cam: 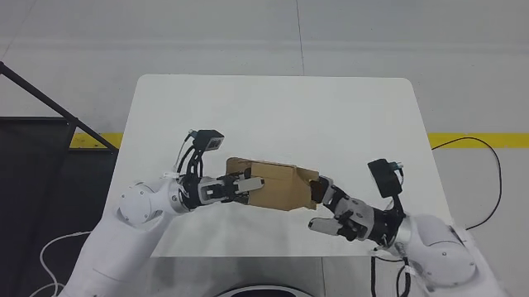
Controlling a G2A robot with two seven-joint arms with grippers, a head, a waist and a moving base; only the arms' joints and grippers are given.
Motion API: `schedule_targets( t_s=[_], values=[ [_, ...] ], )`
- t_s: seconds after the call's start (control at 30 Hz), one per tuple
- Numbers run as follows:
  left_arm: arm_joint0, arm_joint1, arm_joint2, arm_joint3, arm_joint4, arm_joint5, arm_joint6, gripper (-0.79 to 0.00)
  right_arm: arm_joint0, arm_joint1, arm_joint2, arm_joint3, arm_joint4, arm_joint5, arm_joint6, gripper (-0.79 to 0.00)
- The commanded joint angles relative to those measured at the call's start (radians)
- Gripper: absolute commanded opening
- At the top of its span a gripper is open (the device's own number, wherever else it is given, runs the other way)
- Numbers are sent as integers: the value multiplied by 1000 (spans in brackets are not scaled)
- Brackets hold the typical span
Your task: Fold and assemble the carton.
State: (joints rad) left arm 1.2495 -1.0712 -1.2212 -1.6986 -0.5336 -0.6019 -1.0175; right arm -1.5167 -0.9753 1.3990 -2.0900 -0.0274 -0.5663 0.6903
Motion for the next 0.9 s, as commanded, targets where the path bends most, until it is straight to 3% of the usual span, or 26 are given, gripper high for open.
schedule_targets(
  t_s=[0.0,0.27,0.87],
  values=[
    [6,0,-1,-8,26,-5,15,-785,-8,0,0,-14,-29,14,-14,0],
    [21,1,-10,-28,74,-11,49,-785,-23,-3,-20,-54,-104,53,-39,0],
    [28,2,-9,-32,113,-16,71,-785,-21,-3,-25,-58,-82,46,-58,0]
  ],
)
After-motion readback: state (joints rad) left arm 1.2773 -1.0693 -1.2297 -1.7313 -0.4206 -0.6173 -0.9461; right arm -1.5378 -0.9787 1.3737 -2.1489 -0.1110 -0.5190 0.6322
